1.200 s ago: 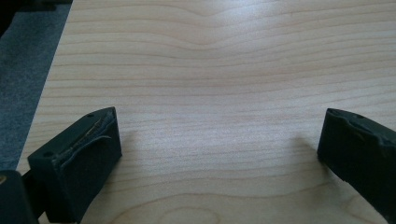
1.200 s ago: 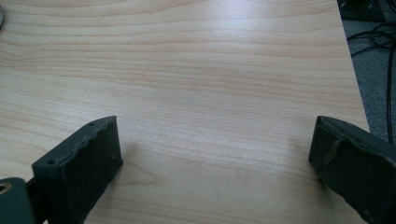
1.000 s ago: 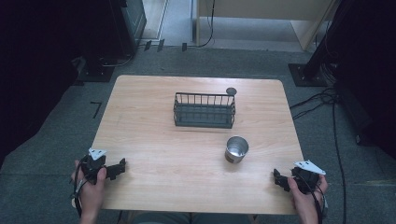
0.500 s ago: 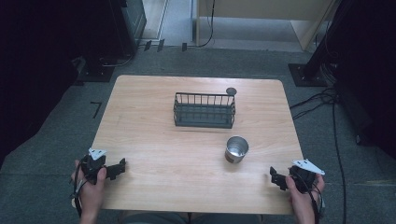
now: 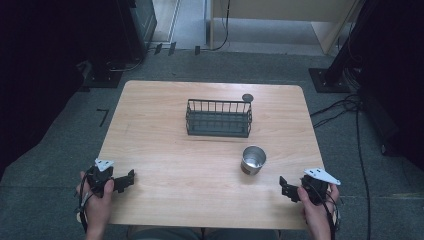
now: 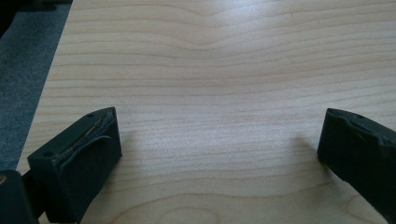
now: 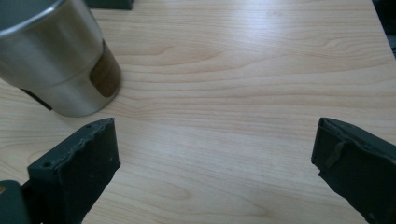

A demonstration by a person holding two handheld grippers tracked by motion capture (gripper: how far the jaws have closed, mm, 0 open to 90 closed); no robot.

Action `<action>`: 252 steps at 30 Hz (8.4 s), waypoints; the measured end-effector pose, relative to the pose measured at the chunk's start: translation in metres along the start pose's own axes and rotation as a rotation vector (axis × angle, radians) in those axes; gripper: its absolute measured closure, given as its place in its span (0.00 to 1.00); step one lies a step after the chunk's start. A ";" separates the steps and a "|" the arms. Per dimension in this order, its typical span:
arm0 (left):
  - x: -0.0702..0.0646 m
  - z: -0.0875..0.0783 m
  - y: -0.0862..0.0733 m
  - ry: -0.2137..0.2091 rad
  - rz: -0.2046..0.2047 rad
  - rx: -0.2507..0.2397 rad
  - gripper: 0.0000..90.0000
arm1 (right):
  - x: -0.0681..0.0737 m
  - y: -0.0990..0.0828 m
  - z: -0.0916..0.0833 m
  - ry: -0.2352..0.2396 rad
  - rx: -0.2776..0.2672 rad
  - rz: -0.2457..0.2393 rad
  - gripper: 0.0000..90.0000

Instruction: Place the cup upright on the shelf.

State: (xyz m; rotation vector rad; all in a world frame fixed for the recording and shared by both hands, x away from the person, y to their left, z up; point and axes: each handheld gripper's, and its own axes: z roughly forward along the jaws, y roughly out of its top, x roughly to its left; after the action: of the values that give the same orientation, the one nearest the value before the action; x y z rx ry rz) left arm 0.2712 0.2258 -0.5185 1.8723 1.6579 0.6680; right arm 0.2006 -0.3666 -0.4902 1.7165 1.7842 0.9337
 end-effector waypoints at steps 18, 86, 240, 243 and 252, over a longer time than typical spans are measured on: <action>0.000 0.000 0.000 0.000 0.003 0.001 0.00 | 0.039 0.016 0.006 0.090 -0.017 -0.045 0.00; 0.000 0.000 0.000 0.000 0.003 0.001 0.00 | 0.107 0.040 0.068 0.060 -0.026 -0.072 0.19; 0.000 0.000 0.001 -0.002 0.000 0.000 0.00 | 0.165 0.193 0.171 0.093 0.029 -0.127 0.19; 0.000 0.000 0.001 -0.002 0.000 0.000 0.00 | 0.164 0.193 0.170 0.092 0.031 -0.125 0.19; 0.000 0.001 0.001 -0.001 0.000 0.000 0.00 | 0.164 0.191 0.170 0.074 0.033 -0.132 0.20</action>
State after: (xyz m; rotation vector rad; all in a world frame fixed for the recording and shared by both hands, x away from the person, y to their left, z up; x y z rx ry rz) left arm 0.2720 0.2257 -0.5185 1.8727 1.6569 0.6665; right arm 0.4390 -0.1857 -0.4378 1.5809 1.9447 0.9269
